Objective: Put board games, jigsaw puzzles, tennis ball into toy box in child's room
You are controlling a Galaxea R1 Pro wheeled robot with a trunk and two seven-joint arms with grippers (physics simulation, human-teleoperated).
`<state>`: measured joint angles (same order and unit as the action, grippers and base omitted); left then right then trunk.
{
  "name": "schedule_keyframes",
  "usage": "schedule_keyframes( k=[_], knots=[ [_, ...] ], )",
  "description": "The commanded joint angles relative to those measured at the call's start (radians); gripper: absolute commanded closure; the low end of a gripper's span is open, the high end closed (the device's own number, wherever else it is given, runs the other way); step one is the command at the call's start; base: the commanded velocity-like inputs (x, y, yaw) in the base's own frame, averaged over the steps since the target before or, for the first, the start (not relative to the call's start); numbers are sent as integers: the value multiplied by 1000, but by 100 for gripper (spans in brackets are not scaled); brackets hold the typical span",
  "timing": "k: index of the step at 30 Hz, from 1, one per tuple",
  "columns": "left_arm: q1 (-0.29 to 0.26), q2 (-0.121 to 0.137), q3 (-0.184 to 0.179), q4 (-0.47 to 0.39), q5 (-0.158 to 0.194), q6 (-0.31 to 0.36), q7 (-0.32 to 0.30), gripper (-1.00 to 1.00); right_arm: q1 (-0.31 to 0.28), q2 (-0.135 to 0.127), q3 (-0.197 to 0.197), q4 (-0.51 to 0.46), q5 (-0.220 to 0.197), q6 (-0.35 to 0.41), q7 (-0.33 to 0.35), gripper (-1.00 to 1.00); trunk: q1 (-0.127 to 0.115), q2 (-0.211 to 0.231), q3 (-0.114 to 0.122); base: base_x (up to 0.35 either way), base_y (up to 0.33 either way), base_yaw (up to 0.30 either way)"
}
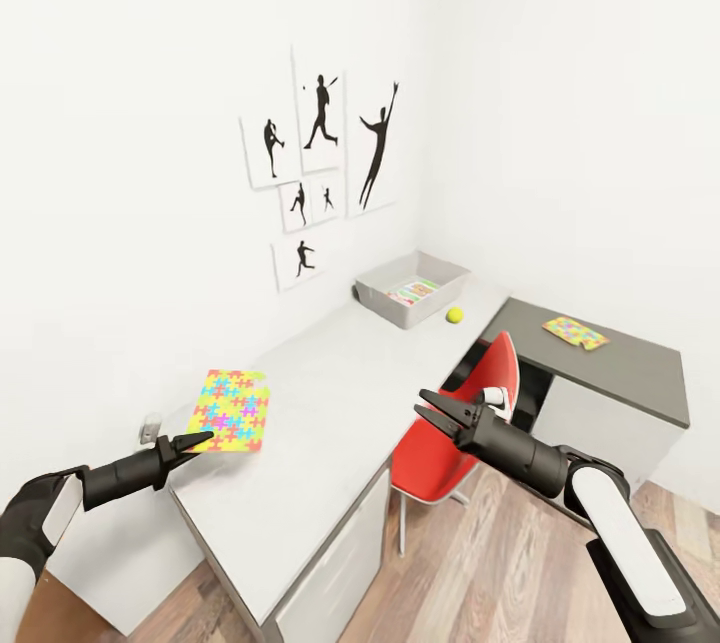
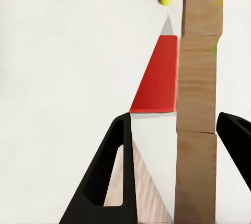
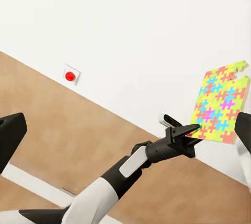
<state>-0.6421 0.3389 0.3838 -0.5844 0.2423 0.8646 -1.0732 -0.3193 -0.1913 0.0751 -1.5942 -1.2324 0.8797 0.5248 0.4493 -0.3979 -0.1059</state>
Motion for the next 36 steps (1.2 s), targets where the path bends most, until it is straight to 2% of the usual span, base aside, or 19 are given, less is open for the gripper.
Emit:
schedule_keyframes(
  k=[1, 8, 13, 19, 36],
  knots=[
    [-1, 0, 1, 0, 1, 5, -2, 100, -1, 0, 0, 0, 1, 2, 3, -100, 1, -2, -1, 0, 0, -219],
    [-1, -1, -1, 0, 2, 3, -8, 100, -1, -1, -4, 0, 1, 2, 3, -100, 1, -2, 6, 0, 0, -219],
    [-1, 0, -4, 0, -1, -5, -75, 100, -1, -1, -5, 0, 1, 2, 3, -100, 1, -2, 11, 0, 0, -214],
    [-1, 0, -4, 0, -4, -8, -94, 100, -1, -2, -7, 0, 1, 2, 3, -100, 1, -2, 13, 0, -27, -77],
    [-1, -1, -5, 0, -6, -9, -95, 100, -1, -2, -8, 0, 2, 2, 3, -100, 1, -2, 13, 0, -286, -2]
  ],
)
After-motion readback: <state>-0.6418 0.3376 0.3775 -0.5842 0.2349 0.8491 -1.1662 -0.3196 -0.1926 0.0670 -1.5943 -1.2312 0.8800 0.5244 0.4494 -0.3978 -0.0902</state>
